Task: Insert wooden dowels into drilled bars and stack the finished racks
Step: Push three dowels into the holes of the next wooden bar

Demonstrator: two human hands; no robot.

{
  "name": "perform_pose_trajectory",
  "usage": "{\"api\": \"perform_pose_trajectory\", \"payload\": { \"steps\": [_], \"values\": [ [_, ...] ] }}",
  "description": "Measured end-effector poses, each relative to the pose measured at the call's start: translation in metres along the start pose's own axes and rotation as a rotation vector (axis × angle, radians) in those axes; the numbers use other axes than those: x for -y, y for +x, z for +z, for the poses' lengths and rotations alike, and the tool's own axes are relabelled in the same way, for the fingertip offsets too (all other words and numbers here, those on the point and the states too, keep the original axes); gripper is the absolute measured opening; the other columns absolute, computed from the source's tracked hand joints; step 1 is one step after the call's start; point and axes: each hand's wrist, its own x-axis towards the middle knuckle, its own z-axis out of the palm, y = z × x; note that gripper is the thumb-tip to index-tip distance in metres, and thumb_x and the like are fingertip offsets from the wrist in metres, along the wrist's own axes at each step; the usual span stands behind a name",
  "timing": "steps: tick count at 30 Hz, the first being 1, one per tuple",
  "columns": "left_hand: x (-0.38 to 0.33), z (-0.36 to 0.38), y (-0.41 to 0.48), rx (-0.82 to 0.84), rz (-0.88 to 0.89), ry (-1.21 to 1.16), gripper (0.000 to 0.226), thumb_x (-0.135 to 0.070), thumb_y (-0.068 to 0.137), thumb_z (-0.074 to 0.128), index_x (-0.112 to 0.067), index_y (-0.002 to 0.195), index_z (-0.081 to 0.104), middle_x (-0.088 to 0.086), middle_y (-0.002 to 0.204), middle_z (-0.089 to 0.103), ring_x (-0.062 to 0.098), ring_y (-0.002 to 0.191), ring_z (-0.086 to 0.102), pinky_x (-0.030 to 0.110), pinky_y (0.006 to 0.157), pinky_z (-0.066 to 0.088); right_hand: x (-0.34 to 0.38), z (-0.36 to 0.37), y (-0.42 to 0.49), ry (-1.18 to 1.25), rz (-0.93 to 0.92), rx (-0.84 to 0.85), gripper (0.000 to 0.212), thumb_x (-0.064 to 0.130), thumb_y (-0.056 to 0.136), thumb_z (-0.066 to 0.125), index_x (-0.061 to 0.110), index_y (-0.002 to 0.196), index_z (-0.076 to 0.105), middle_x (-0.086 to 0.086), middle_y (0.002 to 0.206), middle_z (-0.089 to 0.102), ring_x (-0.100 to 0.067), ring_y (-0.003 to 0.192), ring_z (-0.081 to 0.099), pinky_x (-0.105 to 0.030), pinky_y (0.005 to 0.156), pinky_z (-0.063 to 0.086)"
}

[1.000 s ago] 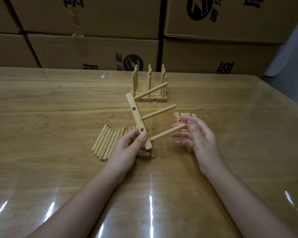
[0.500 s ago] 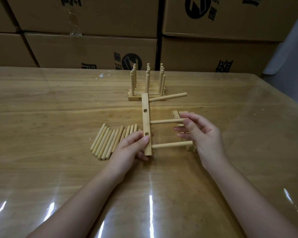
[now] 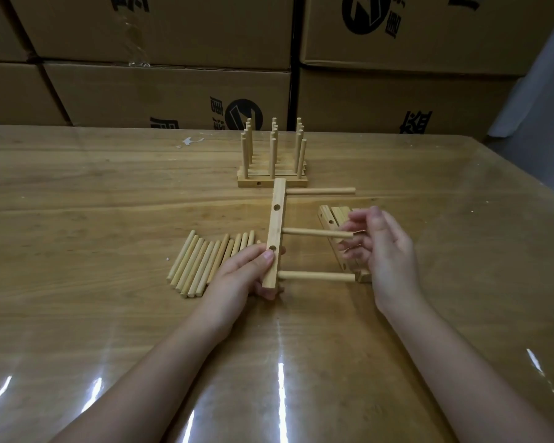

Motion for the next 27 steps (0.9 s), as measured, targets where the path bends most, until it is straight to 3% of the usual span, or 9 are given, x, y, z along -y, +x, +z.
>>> {"api": "perform_pose_trajectory", "payload": {
  "steps": [4, 7, 12, 14, 18, 22, 25, 27],
  "values": [
    [0.000, -0.001, 0.001, -0.011, -0.011, -0.020, 0.028, -0.029, 0.086, 0.059, -0.009, 0.102, 0.070, 0.011, 0.073, 0.059, 0.015, 0.060, 0.056, 0.023, 0.059, 0.049, -0.001, -0.005, 0.006, -0.030, -0.048, -0.105, 0.011, 0.029, 0.090, 0.054, 0.023, 0.100, 0.053, 0.002, 0.080, 0.064, -0.006, 0.059, 0.060, -0.021, 0.051, 0.051],
    [0.000, -0.001, 0.000, -0.029, -0.028, -0.035, 0.031, -0.034, 0.081, 0.053, -0.017, 0.096, 0.074, 0.014, 0.076, 0.059, 0.019, 0.062, 0.056, 0.024, 0.059, 0.049, 0.000, -0.007, 0.006, -0.058, -0.061, -0.079, 0.018, 0.027, 0.089, 0.057, 0.030, 0.107, 0.055, 0.001, 0.083, 0.064, -0.007, 0.060, 0.060, -0.021, 0.051, 0.051],
    [0.000, -0.001, 0.000, -0.026, -0.031, -0.001, 0.030, -0.035, 0.083, 0.052, -0.020, 0.091, 0.076, 0.013, 0.079, 0.060, 0.026, 0.072, 0.056, 0.024, 0.058, 0.049, 0.000, -0.005, 0.005, -0.103, -0.098, -0.050, 0.016, 0.018, 0.092, 0.055, 0.029, 0.102, 0.061, 0.005, 0.078, 0.068, -0.008, 0.060, 0.061, -0.018, 0.050, 0.049],
    [-0.001, 0.000, 0.000, -0.015, -0.022, 0.012, 0.028, -0.035, 0.087, 0.056, -0.016, 0.095, 0.075, 0.008, 0.074, 0.062, 0.018, 0.066, 0.058, 0.022, 0.057, 0.050, 0.000, -0.005, 0.004, -0.105, -0.114, -0.052, 0.015, 0.016, 0.093, 0.054, 0.027, 0.099, 0.062, 0.006, 0.079, 0.069, -0.009, 0.060, 0.061, -0.017, 0.050, 0.048],
    [-0.003, 0.001, 0.000, -0.019, -0.018, 0.052, 0.040, -0.027, 0.093, 0.043, 0.006, 0.101, 0.064, 0.006, 0.069, 0.061, 0.011, 0.058, 0.057, 0.020, 0.054, 0.048, 0.000, -0.006, 0.006, -0.124, -0.154, -0.059, 0.013, 0.014, 0.092, 0.055, 0.023, 0.097, 0.062, 0.006, 0.079, 0.070, -0.010, 0.060, 0.063, -0.018, 0.051, 0.049],
    [-0.005, 0.005, -0.002, -0.057, -0.026, 0.159, 0.037, -0.021, 0.101, 0.035, -0.006, 0.083, 0.063, 0.002, 0.062, 0.060, 0.009, 0.054, 0.055, 0.016, 0.054, 0.045, -0.005, -0.008, 0.003, -0.285, -0.216, -0.073, 0.010, 0.017, 0.094, 0.053, 0.024, 0.091, 0.061, 0.006, 0.076, 0.067, -0.007, 0.060, 0.061, -0.020, 0.053, 0.050],
    [-0.004, 0.006, -0.002, -0.088, -0.003, 0.235, 0.041, -0.022, 0.102, 0.033, -0.022, 0.074, 0.063, -0.003, 0.056, 0.054, 0.009, 0.052, 0.054, 0.015, 0.053, 0.044, -0.011, -0.009, -0.002, -0.590, -0.328, -0.045, 0.015, 0.025, 0.096, 0.048, 0.021, 0.085, 0.057, 0.002, 0.074, 0.063, -0.007, 0.062, 0.059, -0.019, 0.055, 0.047],
    [-0.004, 0.006, -0.002, -0.083, 0.026, 0.247, 0.045, -0.022, 0.103, 0.031, -0.029, 0.075, 0.065, 0.000, 0.060, 0.052, 0.014, 0.055, 0.053, 0.020, 0.055, 0.045, -0.012, -0.009, -0.004, -0.707, -0.379, -0.048, 0.020, 0.037, 0.094, 0.045, 0.019, 0.091, 0.054, 0.000, 0.073, 0.060, -0.014, 0.064, 0.059, -0.030, 0.055, 0.049]
  ]
}}
